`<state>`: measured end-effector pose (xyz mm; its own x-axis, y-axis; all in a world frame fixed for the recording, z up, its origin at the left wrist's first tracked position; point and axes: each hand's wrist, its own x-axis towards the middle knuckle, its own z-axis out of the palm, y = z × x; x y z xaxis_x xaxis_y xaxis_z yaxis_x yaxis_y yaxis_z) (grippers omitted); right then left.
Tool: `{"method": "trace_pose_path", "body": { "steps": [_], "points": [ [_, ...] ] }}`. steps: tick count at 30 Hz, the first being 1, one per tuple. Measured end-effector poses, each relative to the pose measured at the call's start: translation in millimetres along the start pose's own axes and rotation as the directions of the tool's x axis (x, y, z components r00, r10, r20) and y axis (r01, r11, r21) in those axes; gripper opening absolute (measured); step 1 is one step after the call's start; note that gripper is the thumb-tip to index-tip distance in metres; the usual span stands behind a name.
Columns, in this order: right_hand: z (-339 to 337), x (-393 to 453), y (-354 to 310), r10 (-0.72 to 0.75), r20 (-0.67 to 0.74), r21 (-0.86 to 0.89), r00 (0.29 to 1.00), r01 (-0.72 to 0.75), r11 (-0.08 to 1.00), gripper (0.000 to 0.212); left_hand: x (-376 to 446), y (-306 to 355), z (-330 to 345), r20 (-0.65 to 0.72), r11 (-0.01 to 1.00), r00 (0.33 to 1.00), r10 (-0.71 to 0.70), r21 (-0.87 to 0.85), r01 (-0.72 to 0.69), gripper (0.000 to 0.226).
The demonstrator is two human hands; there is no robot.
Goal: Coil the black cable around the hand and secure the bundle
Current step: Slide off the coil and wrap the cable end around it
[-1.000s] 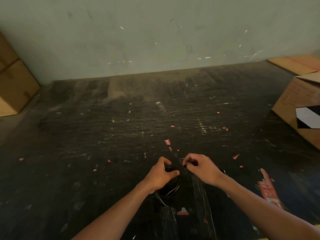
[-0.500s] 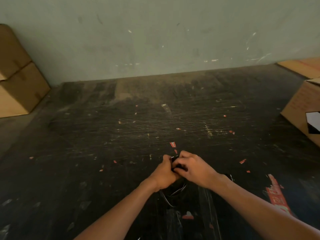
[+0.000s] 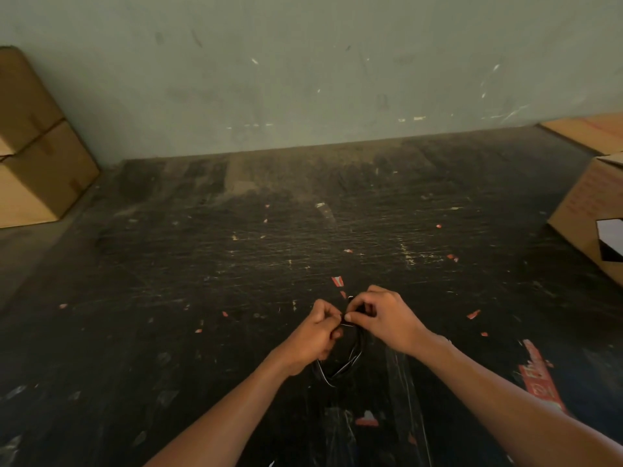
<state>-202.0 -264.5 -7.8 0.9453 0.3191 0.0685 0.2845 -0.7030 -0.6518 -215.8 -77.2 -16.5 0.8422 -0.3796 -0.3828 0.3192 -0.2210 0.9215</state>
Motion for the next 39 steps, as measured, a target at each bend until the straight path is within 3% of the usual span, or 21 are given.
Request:
{"method": "trace_pose_path", "body": {
  "steps": [6,11,14,19,23,27,30,35,39],
  "points": [
    [-3.9,-4.6,-1.1,0.057,-0.014,0.211,0.998,-0.052,0.976,0.016,-0.2,-7.9,-4.0,-0.089,1.0,0.996,0.012,-0.016,-0.013,0.008],
    [-1.6,-5.6,-8.9,0.004,-0.026,0.295,1.0,0.004,0.956,0.019,-2.6,-5.1,-0.5,-0.148,0.995,0.988,0.045,0.091,-0.032,0.015],
    [1.4,-3.9,-12.5,-0.058,-0.013,0.278,0.998,0.059,0.959,0.031,-2.6,1.7,1.0,-0.172,0.992,0.982,0.082,0.112,-0.063,0.018],
    [0.2,-2.0,-13.6,-0.171,0.104,0.198,0.98,0.148,0.969,0.042,-2.9,10.7,-4.2,-0.178,0.996,0.984,-0.005,-0.084,-0.01,0.024],
    [-0.7,-1.6,-12.7,-0.214,0.147,0.142,0.966,0.194,0.971,0.043,-7.0,10.2,-8.1,-0.143,0.995,0.986,0.083,-0.052,-0.091,0.027],
    [1.6,-3.5,-13.0,-0.138,0.118,0.201,0.983,0.112,0.973,0.032,-9.8,9.5,-8.5,-0.183,0.991,0.976,0.117,-0.041,-0.126,0.029],
    [4.3,-4.5,-16.8,-0.105,0.02,0.294,0.994,0.094,0.951,0.017,-10.6,10.4,-6.3,-0.198,0.991,0.972,0.129,-0.021,-0.135,0.028],
    [8.3,-5.1,-20.3,-0.123,-0.112,0.137,0.986,0.138,0.981,0.016,-8.7,11.5,1.5,-0.215,0.994,0.973,0.087,-0.046,-0.099,0.028],
    [12.0,-6.5,-24.8,-0.124,-0.059,0.117,0.991,0.13,0.985,0.017,-5.9,7.6,5.4,-0.258,0.998,0.964,0.062,-0.007,-0.066,0.027]
  ]
}}
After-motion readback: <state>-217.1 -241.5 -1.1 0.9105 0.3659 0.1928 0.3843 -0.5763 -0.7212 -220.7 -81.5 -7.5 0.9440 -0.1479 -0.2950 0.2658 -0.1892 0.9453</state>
